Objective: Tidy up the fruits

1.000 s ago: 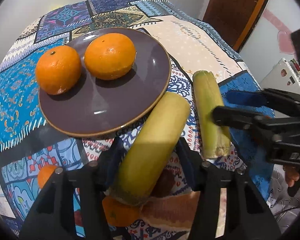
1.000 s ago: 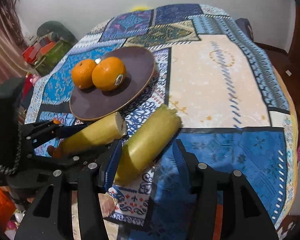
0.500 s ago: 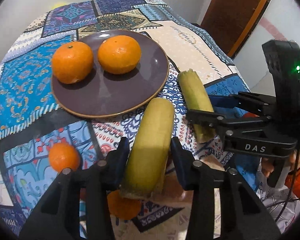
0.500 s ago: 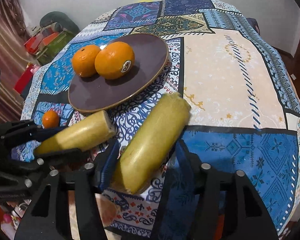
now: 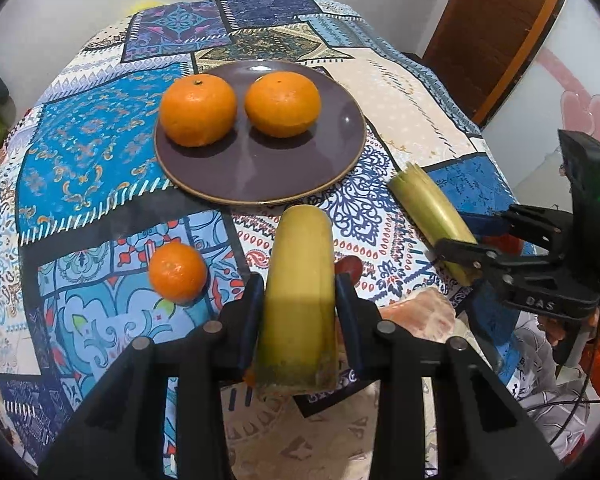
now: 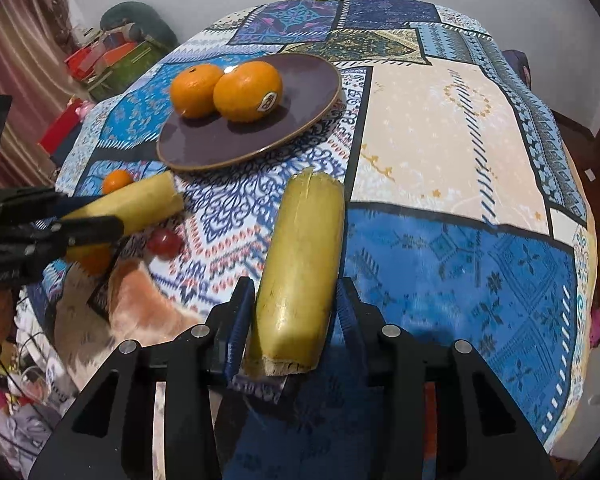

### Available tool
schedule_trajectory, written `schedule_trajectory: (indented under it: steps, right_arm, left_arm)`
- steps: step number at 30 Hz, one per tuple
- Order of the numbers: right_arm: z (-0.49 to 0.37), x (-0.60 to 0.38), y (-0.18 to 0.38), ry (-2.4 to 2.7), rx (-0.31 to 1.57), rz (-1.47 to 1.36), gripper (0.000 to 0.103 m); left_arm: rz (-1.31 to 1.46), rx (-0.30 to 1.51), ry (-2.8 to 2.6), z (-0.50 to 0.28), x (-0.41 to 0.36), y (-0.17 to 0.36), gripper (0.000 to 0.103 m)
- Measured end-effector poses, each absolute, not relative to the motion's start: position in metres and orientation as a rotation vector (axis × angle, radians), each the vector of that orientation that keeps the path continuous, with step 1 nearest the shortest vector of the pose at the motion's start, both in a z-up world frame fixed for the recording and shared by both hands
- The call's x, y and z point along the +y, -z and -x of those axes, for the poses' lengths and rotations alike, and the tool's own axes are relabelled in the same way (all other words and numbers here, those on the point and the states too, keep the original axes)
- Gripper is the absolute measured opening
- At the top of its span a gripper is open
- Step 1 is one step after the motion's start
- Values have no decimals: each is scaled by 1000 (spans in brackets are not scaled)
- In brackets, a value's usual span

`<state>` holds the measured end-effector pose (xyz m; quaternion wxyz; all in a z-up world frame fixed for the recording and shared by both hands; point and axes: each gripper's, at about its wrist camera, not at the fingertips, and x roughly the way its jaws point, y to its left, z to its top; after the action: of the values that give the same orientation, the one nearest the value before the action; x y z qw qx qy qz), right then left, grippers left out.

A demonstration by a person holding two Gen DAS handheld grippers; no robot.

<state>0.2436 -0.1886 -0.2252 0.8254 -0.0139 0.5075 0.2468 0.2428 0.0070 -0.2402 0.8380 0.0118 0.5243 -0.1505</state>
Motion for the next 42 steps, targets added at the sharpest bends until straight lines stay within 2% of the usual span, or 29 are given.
schedule_trajectory:
  steps: [11, 22, 33, 42]
  right_arm:
    - [-241, -187, 225, -536, 1131, 63, 39]
    - [-259, -180, 234, -525, 1152, 36, 41]
    - [-256, -184, 231, -515, 1104, -13, 38]
    - [-242, -182, 204, -526, 998, 5, 37]
  left_arm:
    - [-128, 1139, 333, -246, -12, 250, 36]
    - [-102, 1158, 342, -254, -9, 259, 36]
    - [-17, 1166, 348, -261, -1, 266, 37]
    - [-28, 1085, 358, -242, -6, 241, 36]
